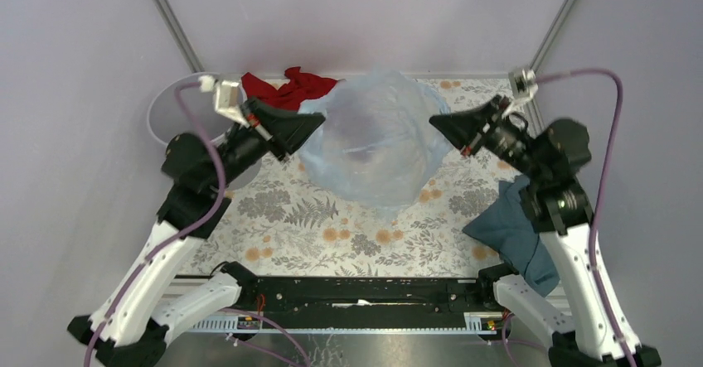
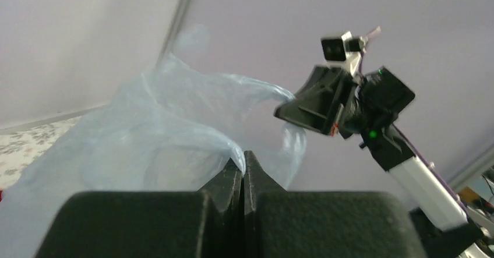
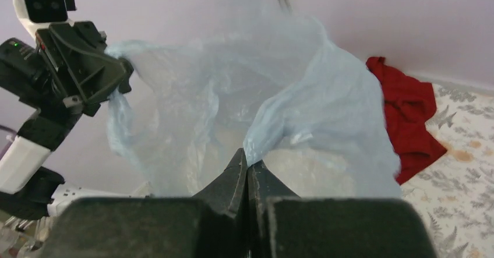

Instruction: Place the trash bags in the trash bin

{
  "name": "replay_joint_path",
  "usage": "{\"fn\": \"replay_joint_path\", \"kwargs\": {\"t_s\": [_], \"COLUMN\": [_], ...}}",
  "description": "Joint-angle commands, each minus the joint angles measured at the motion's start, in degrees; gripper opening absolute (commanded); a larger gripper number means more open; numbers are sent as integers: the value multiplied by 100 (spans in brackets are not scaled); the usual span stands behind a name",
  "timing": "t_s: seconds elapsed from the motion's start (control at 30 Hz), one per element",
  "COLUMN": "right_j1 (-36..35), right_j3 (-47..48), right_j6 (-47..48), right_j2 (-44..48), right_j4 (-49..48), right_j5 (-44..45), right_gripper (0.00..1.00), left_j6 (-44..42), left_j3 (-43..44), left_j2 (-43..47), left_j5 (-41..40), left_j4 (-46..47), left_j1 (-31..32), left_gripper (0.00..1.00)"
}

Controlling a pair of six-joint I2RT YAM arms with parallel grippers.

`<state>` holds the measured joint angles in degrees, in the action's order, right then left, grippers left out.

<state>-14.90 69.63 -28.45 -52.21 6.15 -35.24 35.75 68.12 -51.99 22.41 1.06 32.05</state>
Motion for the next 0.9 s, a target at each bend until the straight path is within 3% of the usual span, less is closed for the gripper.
{"fn": "replay_joint_path", "kwargs": {"t_s": [0.0,0.07,0.17,0.4,0.6,0.67,0.8,0.87], "right_j1": [-5,-9,-82,-979,-1452,-1463,-1480,-1504], "right_j3": [-1483,-2177,-2490,-1485,-1610,-1682,-1924,-2110], "right_j6": [-251,-641,-1257,-1022,-582,-507,-431,-333], "right_j2": [274,245,86,-753,-584,-455,-124,57], "right_j4": [-488,-1133,-2139,-1757,-1556,-1463,-1435,-1513], "right_j5": [-290,-604,-833,-451,-86,-58,96,158], "right_gripper": [0,0,0,0,2,10,51,67], "left_j6": [109,-124,-101,1577,1924,2005,2223,2328], "left_j3": [-752,-557,-520,-789,-275,-161,-82,-82], "left_j2": [300,190,209,-381,-1524,-1816,-2220,-2337], "left_j5": [-1037,-1228,-739,-1575,-2021,-1966,-1769,-1682], "left_j4": [-344,-1139,-1015,-669,-278,-137,209,359], "left_j1": [3,3,16,384,1207,1266,1380,1451], "left_gripper": [0,0,0,0,0,0,0,0]}}
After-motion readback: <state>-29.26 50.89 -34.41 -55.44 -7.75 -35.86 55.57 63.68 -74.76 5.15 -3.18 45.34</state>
